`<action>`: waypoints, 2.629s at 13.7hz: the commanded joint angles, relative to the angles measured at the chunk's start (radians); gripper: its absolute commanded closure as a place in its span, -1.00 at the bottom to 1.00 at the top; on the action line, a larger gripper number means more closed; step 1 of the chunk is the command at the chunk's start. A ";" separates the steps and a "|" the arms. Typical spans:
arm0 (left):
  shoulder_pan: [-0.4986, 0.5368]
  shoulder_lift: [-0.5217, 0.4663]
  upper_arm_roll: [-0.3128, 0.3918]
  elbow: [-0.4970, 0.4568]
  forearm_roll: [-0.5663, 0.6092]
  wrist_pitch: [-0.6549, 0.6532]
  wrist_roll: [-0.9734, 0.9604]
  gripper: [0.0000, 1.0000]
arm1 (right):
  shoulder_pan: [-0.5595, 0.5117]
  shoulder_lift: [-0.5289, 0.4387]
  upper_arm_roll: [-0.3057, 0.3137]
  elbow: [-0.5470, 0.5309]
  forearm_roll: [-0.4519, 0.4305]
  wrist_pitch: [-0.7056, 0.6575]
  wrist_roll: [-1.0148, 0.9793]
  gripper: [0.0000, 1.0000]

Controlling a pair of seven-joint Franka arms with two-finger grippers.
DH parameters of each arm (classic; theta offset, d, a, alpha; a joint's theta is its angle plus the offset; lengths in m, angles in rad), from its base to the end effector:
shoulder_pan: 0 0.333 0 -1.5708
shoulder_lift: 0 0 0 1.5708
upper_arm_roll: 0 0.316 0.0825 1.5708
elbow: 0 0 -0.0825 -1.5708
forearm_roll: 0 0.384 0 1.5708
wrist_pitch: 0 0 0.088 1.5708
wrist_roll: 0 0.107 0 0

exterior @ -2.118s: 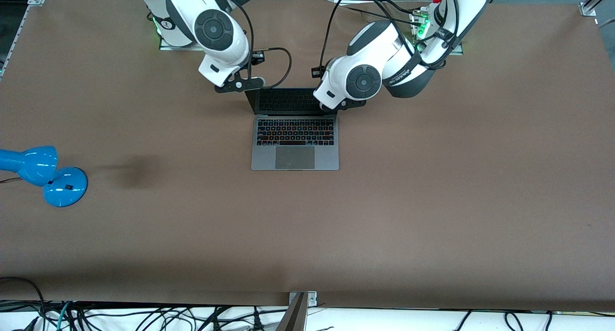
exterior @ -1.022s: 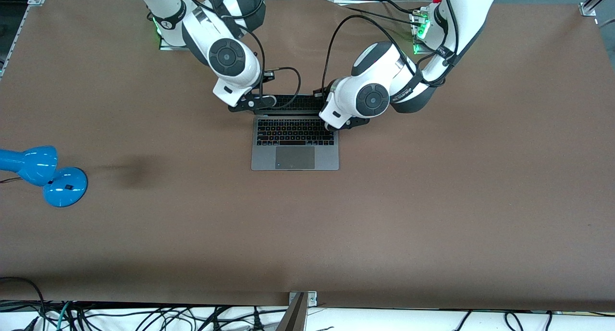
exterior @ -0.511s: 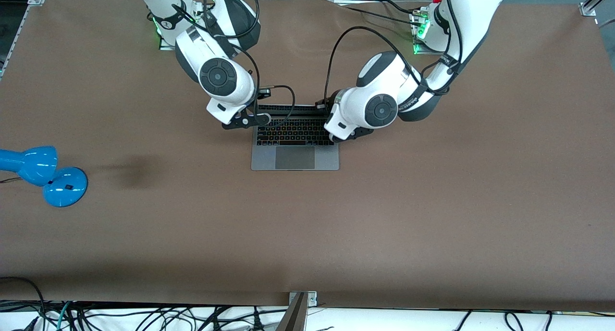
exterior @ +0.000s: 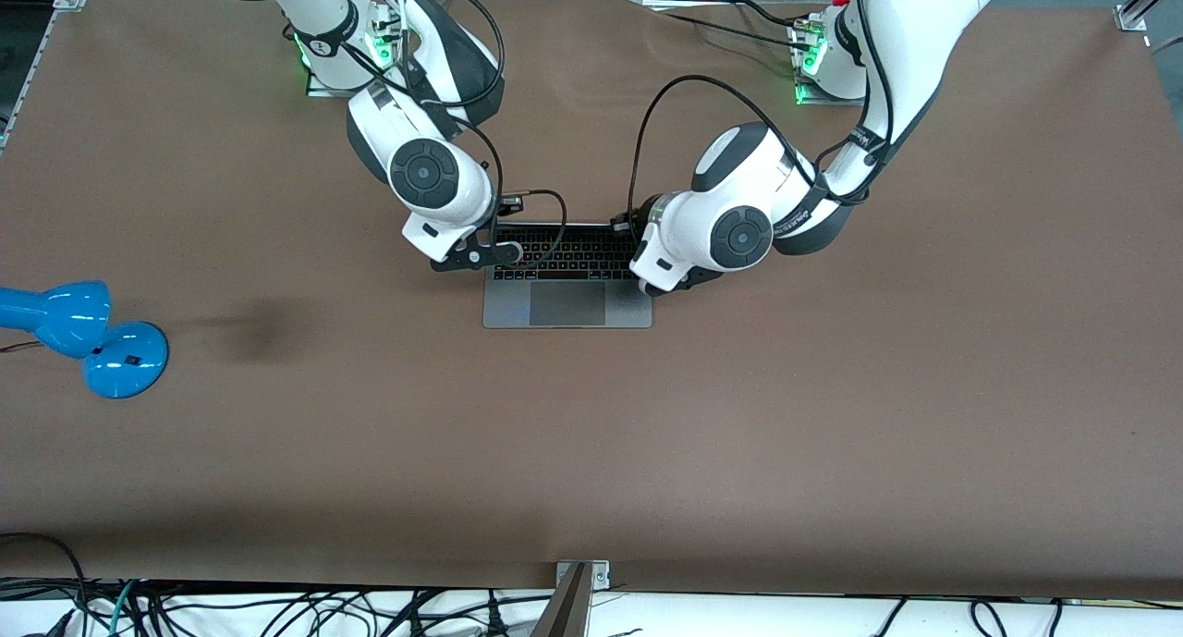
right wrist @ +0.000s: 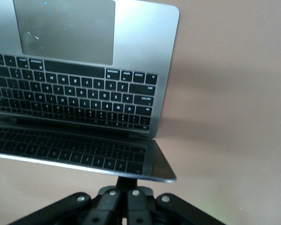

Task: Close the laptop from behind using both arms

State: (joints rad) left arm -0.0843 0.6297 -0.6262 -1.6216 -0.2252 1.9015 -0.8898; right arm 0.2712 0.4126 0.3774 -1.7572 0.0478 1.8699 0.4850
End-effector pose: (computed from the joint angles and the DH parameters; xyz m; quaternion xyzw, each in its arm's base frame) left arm 0.5211 -0.4010 0.3040 0.9400 0.1579 -0.2824 0.1084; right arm 0.5013 0.3627 0.3296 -0.9838 -0.0663 0.1663 0.0091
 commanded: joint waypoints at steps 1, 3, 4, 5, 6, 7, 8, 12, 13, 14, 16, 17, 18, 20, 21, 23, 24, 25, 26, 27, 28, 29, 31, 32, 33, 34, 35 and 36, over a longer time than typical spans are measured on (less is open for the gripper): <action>-0.006 0.051 0.006 0.035 0.032 0.001 0.006 1.00 | -0.012 0.049 0.008 0.059 -0.029 -0.002 -0.014 1.00; -0.008 0.062 0.013 0.045 0.033 0.019 0.008 1.00 | -0.018 0.074 0.008 0.085 -0.051 -0.002 -0.016 1.00; -0.008 0.071 0.014 0.048 0.033 0.021 0.008 1.00 | -0.020 0.087 0.008 0.099 -0.051 -0.002 -0.016 1.00; -0.009 0.074 0.019 0.055 0.040 0.031 0.008 1.00 | -0.023 0.098 0.008 0.108 -0.051 -0.002 -0.016 1.00; -0.012 0.085 0.023 0.058 0.053 0.033 0.008 1.00 | -0.029 0.109 0.008 0.113 -0.051 0.003 -0.016 1.00; -0.012 0.093 0.023 0.060 0.056 0.036 0.008 1.00 | -0.033 0.121 0.008 0.113 -0.049 0.024 -0.023 1.00; -0.012 0.100 0.025 0.065 0.056 0.042 0.008 1.00 | -0.035 0.133 0.008 0.113 -0.051 0.050 -0.026 1.00; -0.017 0.128 0.039 0.092 0.058 0.057 0.008 1.00 | -0.038 0.189 0.006 0.122 -0.059 0.130 -0.025 1.00; -0.017 0.139 0.039 0.095 0.058 0.060 0.008 1.00 | -0.038 0.199 0.006 0.124 -0.086 0.144 -0.025 1.00; -0.017 0.148 0.042 0.097 0.063 0.060 0.008 1.00 | -0.038 0.209 0.006 0.124 -0.104 0.147 -0.025 1.00; -0.019 0.180 0.048 0.126 0.081 0.062 0.006 1.00 | -0.038 0.227 0.006 0.125 -0.115 0.149 -0.025 1.00; -0.019 0.197 0.048 0.138 0.093 0.062 0.006 1.00 | -0.038 0.232 0.006 0.125 -0.115 0.165 -0.025 1.00; -0.019 0.212 0.048 0.149 0.102 0.068 0.003 1.00 | -0.038 0.239 -0.002 0.125 -0.120 0.190 -0.025 1.00; -0.019 0.235 0.048 0.149 0.109 0.105 0.005 1.00 | -0.038 0.258 -0.006 0.125 -0.125 0.212 -0.026 1.00; -0.019 0.248 0.051 0.149 0.109 0.123 0.005 1.00 | -0.038 0.267 -0.006 0.125 -0.134 0.218 -0.025 1.00; -0.022 0.268 0.063 0.155 0.109 0.140 0.006 1.00 | -0.038 0.282 -0.014 0.125 -0.149 0.225 -0.026 1.00; -0.022 0.275 0.066 0.158 0.115 0.142 0.006 1.00 | -0.038 0.288 -0.014 0.125 -0.151 0.230 -0.025 1.00; -0.023 0.280 0.068 0.158 0.139 0.142 0.005 1.00 | -0.038 0.293 -0.014 0.125 -0.151 0.248 -0.025 1.00; -0.026 0.286 0.068 0.158 0.151 0.142 0.003 1.00 | -0.038 0.305 -0.015 0.125 -0.152 0.270 -0.026 1.00; -0.026 0.292 0.068 0.158 0.152 0.152 0.005 1.00 | -0.038 0.322 -0.017 0.125 -0.154 0.293 -0.026 1.00; -0.026 0.298 0.069 0.157 0.153 0.169 0.005 1.00 | -0.038 0.336 -0.021 0.125 -0.158 0.317 -0.026 1.00; -0.028 0.308 0.074 0.158 0.153 0.178 0.006 1.00 | -0.038 0.348 -0.022 0.125 -0.158 0.333 -0.026 1.00; -0.028 0.314 0.076 0.157 0.153 0.197 0.006 1.00 | -0.038 0.356 -0.022 0.125 -0.158 0.348 -0.025 1.00; -0.028 0.312 0.076 0.157 0.153 0.197 0.006 1.00 | -0.038 0.356 -0.022 0.128 -0.157 0.348 -0.026 1.00; -0.026 0.311 0.076 0.158 0.153 0.195 0.005 1.00 | -0.038 0.356 -0.022 0.142 -0.157 0.347 -0.032 1.00; -0.025 0.303 0.074 0.158 0.158 0.194 0.003 0.63 | -0.038 0.356 -0.022 0.153 -0.155 0.347 -0.034 1.00; -0.013 0.288 0.075 0.157 0.161 0.182 0.006 -0.71 | -0.038 0.354 -0.022 0.163 -0.148 0.339 -0.032 1.00; -0.006 0.269 0.074 0.155 0.158 0.159 0.003 -1.00 | -0.040 0.350 -0.022 0.182 -0.143 0.325 -0.034 0.41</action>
State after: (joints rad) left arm -0.0955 0.9255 -0.5567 -1.4814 -0.0988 2.0943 -0.8851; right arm 0.2356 0.7433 0.3511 -1.6304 -0.0935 2.2099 0.4648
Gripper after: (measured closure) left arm 0.846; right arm 0.991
